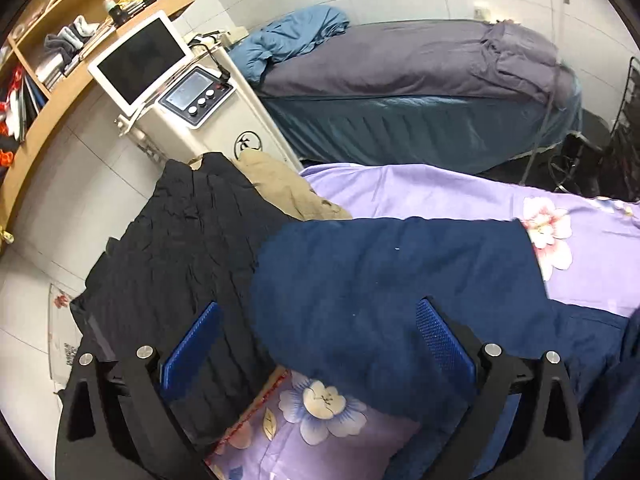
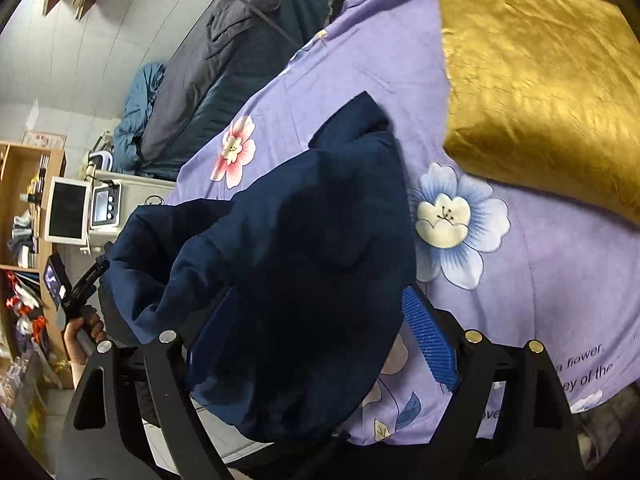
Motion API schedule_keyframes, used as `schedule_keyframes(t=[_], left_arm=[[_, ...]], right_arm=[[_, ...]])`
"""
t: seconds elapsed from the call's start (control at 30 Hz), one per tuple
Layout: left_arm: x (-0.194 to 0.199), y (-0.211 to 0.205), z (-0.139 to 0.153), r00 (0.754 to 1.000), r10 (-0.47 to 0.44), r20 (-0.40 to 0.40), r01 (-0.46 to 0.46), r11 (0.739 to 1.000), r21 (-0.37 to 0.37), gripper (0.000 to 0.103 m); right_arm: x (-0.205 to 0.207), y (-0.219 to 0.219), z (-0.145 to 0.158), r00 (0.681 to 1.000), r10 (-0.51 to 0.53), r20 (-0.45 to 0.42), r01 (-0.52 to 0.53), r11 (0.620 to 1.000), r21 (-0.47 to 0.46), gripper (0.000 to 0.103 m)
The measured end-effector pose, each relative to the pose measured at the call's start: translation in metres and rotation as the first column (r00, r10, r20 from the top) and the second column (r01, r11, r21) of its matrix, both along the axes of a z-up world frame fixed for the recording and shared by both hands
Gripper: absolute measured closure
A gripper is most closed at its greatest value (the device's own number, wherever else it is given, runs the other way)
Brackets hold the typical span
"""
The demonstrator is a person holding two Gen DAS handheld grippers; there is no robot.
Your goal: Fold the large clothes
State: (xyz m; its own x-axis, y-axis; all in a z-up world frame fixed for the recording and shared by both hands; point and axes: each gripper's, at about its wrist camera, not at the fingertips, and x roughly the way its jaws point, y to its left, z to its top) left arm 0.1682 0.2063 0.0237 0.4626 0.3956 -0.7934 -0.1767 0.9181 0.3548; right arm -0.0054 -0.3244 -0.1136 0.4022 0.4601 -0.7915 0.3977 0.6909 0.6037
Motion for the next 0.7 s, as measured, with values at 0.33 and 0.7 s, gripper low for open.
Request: schedule_keyframes(t=[0.33, 0.7], left_arm=[[-0.051, 0.025, 0.045, 0.991, 0.079, 0.104, -0.062, 0.986, -0.157, 0.007], [-0.093, -0.073, -0.02, 0.988, -0.138, -0.066, 0.116, 0.958, -0.263, 0.007]], right_arm=[[0.013, -0.002, 0.012, 0.999, -0.035, -0.002, 0.035, 0.991, -0.133, 0.019], [0.026, 0.037, 0.048, 0.997, 0.01, 0.082, 0.0, 0.992, -0.125, 0.019]])
